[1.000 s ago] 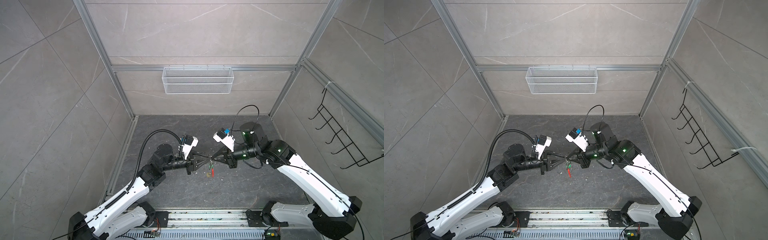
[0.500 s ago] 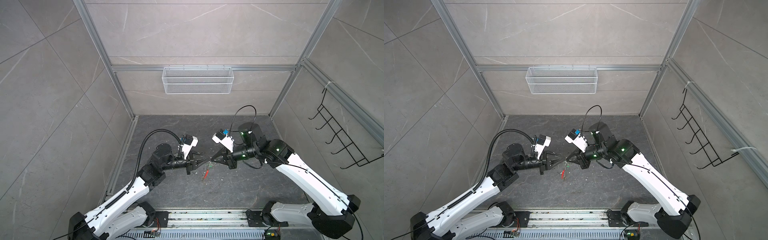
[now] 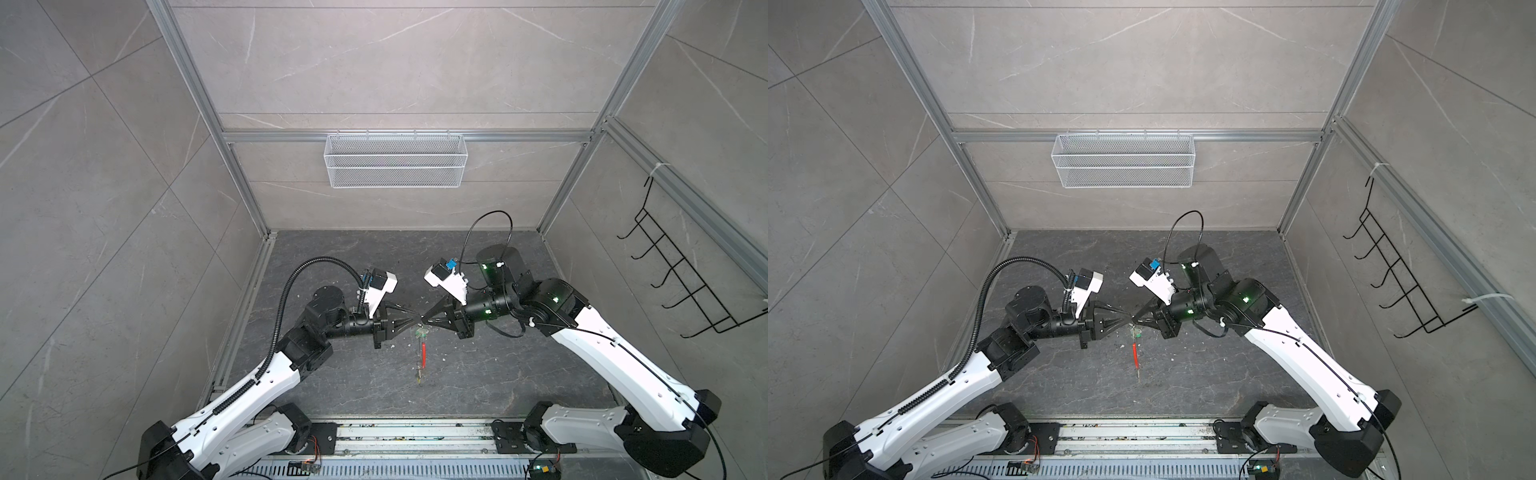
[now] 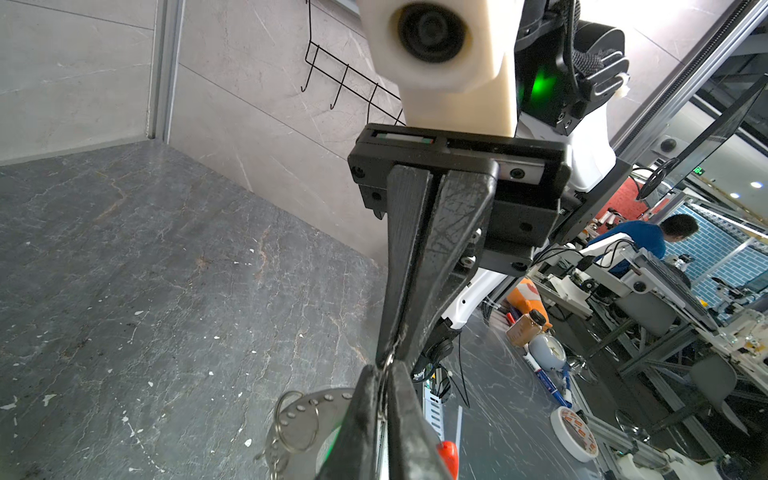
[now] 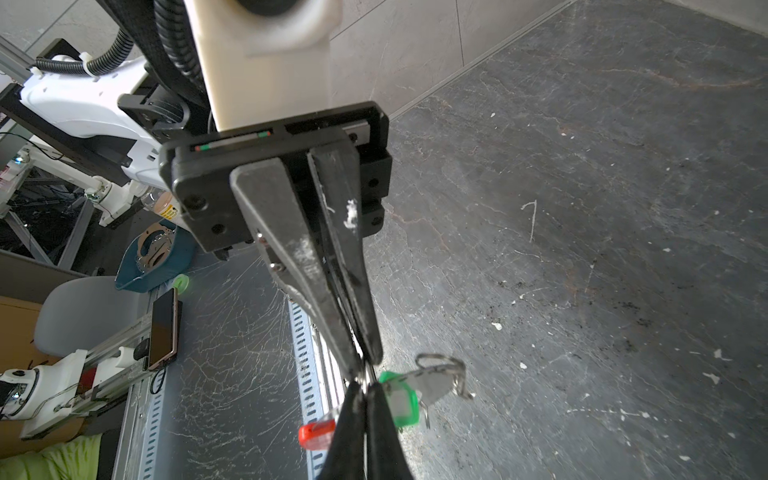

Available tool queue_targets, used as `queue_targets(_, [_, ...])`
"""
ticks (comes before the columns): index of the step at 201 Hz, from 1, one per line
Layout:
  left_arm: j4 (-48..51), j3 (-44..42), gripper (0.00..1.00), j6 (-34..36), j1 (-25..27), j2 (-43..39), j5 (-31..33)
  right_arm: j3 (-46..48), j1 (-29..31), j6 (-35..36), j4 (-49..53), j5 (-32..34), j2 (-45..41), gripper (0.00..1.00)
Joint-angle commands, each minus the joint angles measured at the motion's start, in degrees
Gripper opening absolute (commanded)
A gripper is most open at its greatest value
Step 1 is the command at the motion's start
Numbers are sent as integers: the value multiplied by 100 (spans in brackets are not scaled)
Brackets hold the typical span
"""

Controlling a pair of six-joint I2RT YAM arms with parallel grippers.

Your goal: Remove the keys from the keyring

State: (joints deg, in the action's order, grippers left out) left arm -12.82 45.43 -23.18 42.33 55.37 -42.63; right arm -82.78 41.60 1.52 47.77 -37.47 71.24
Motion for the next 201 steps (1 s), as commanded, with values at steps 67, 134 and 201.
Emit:
queue_targets(67, [-992,-156,0,-278,27,-93,33,391,32,-453,-1167,-85,-320,9])
queue_targets(134, [-2345,-812,0,-481,35,-526,1179,1931,32,-1999,-4109,425,-1248,45])
queue_targets(201, [-2629,-1030,0,-556,33,-846,1765,2293,45,-2697,-5218,-274,-1017,34])
